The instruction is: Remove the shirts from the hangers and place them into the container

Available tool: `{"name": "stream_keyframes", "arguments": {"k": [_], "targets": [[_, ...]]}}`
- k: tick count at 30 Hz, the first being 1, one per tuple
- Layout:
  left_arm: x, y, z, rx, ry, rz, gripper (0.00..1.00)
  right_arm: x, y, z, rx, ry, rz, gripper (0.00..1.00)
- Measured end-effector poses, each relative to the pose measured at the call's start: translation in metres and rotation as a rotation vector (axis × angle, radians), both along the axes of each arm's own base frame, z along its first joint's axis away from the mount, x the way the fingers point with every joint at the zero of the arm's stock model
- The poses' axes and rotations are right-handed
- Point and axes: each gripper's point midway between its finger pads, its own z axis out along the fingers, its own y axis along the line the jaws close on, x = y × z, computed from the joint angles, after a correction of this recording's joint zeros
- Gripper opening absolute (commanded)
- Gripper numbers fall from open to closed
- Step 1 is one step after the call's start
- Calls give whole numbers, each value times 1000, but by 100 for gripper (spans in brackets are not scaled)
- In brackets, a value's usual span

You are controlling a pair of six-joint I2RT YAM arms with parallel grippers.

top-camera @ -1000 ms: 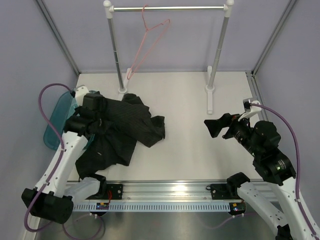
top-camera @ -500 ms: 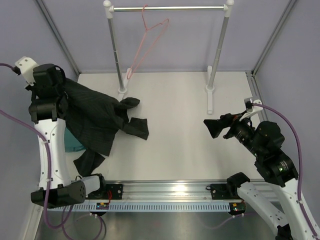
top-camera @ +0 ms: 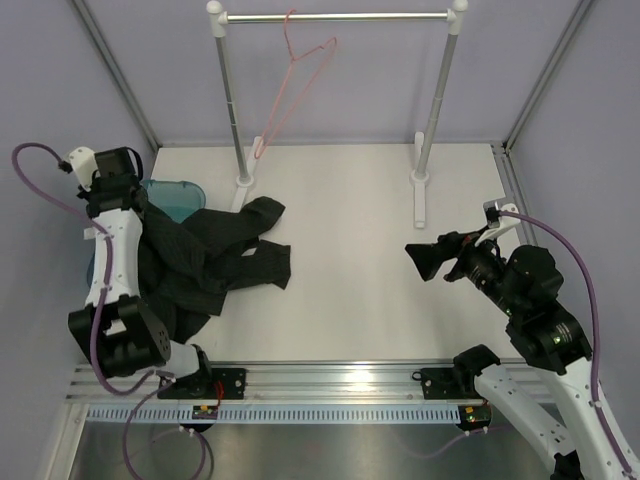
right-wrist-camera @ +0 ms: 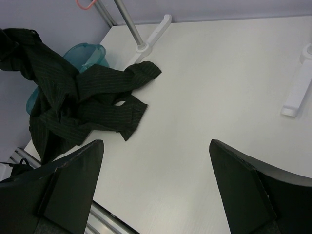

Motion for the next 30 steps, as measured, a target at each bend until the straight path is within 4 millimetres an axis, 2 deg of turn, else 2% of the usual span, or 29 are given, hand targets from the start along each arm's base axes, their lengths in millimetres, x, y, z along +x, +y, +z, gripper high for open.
{"name": "stream_keyframes", "arguments": {"k": [1,5,7,8,9,11,12,15,18,21,23,26,28,29,30], "targets": [[3,2,-24,-27,49,7,7,0,0,-2,-2,4,1,99],[6,3,-93,-115,184,12,18,1,0,-7,-10,13,2,99],[5,0,-119,-155,235,8,31,1,0,-9,-12,15,2,100],[6,-2,-126,-171,245,5,53,1,0,-10,-14,18,2,100],[7,-4,-130,-184,252,-4,68,1,0,-11,-14,18,2,99],[11,-9,-128,-207,231,-26,96,0,0,-12,-16,19,2,99],[13,-12,-124,-208,217,-45,99,0,0,-11,-17,19,2,99],[19,-23,-95,-195,175,-95,99,0,0,-11,-18,17,2,99],[34,-44,-45,-150,83,-176,99,1,0,-11,-19,16,3,100],[37,-85,2,-116,-21,-293,99,1,0,-11,-19,16,3,100],[30,-115,18,-108,-59,-373,99,1,0,-11,-19,15,3,99],[14,-168,15,-119,-58,-519,99,1,0,-11,-20,16,3,99],[3,-205,-4,-135,-16,-627,99,1,0,-12,-20,17,3,99],[0,-213,-12,-140,6,-650,99,1,0,-12,-20,17,3,99],[-8,-234,-35,-145,67,-715,99,1,0,-12,-20,17,3,100]]}}
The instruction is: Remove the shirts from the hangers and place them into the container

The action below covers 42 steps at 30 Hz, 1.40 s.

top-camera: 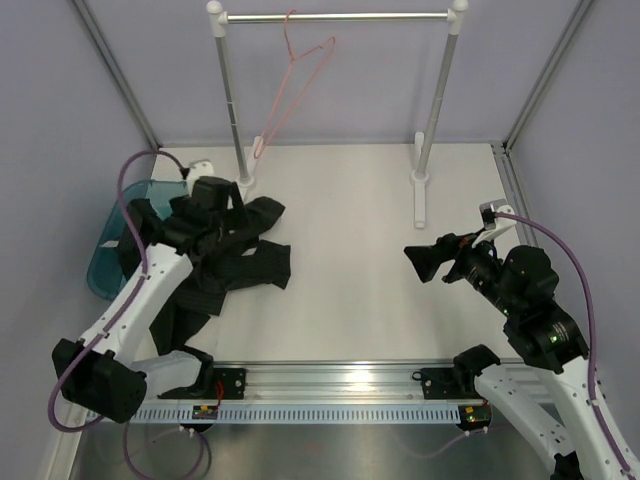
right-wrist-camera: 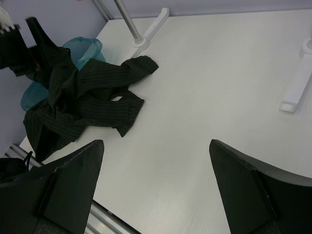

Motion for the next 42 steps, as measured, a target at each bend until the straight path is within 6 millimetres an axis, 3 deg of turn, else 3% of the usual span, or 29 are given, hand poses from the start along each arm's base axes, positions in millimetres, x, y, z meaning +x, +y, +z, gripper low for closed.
{"name": "stream_keyframes", "arguments": {"k": [4,6,13,17,22,26,33,40,42], "targets": [[-22,-43,-65,58,175,-171,99,1,1,-4,-2,6,1,100],[-25,-56,-84,87,232,-234,99,1,1,-5,-2,8,6,100],[-11,-82,-133,139,354,-406,99,-1,1,-6,-1,8,6,100],[-18,-106,-163,127,437,-501,99,-3,-1,-4,3,-1,4,100],[-28,-136,-180,85,465,-587,99,-5,-4,-4,5,-4,-11,99],[-30,-145,-191,70,482,-596,98,-5,-5,-4,7,-1,-15,99],[-32,-143,-209,64,523,-538,78,-5,-5,-4,11,2,-18,100],[-33,-141,-214,44,510,-475,44,-9,-7,-5,23,-2,-25,100],[-32,-142,-213,39,499,-464,27,-11,-8,-6,23,0,-26,100]]}}
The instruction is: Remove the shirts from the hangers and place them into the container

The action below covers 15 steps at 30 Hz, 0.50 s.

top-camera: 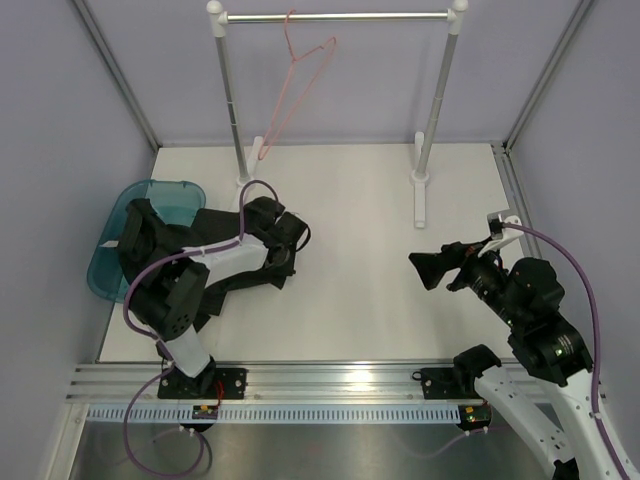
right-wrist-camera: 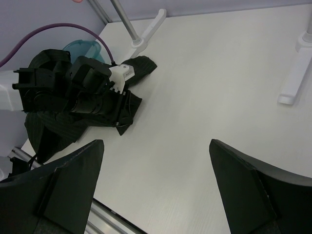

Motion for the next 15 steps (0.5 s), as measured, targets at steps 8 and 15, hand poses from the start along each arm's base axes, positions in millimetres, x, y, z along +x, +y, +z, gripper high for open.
{"name": "stream_keyframes", "arguments": {"k": [8,15], "targets": [[-1,25,6,85,-23,54,0,-1,-4,-1,1,-3,-18,100],[10,68,59,153,-105,148,0,-2,-5,0,1,-6,-23,99]]}}
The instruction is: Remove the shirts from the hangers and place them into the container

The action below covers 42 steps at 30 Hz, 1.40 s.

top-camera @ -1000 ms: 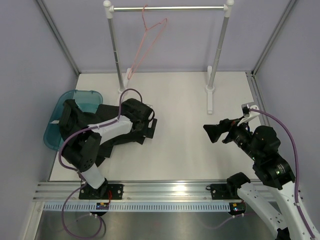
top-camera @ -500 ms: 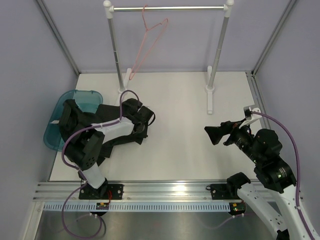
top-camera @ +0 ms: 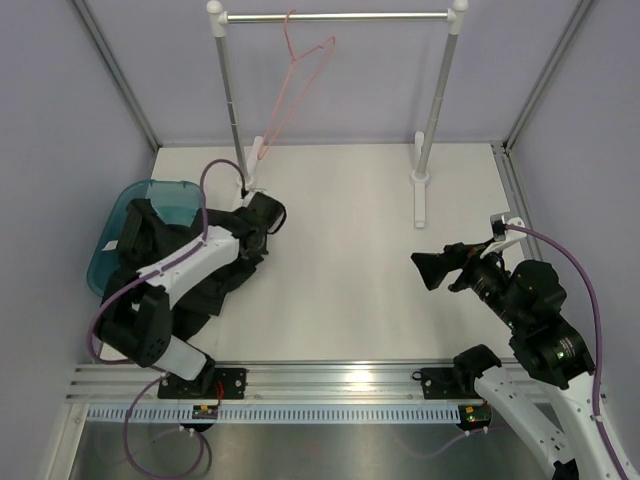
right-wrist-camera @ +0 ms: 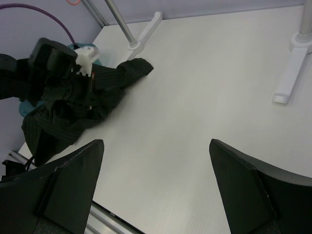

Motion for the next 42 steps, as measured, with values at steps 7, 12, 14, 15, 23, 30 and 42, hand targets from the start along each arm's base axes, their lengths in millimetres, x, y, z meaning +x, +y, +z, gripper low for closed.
{"name": "stream_keyframes", "arguments": {"k": [7,12,14,15,23,30,42], "targets": [[38,69,107,47,-240,177,0,0,0,1,-1,0,0,100],[38,148,149,129,-314,383,0,2,1,0,-5,9,2,99],[35,177,159,151,-330,476,0,3,2,-1,-9,14,3,99],[33,189,163,157,-338,518,0,4,2,-1,-11,16,5,99],[12,276,178,162,-396,834,0,7,4,2,-25,15,11,99],[28,309,139,122,-326,951,11,12,6,-4,-50,31,15,99],[47,284,85,-12,-212,871,87,13,5,-5,-67,25,16,100]]}}
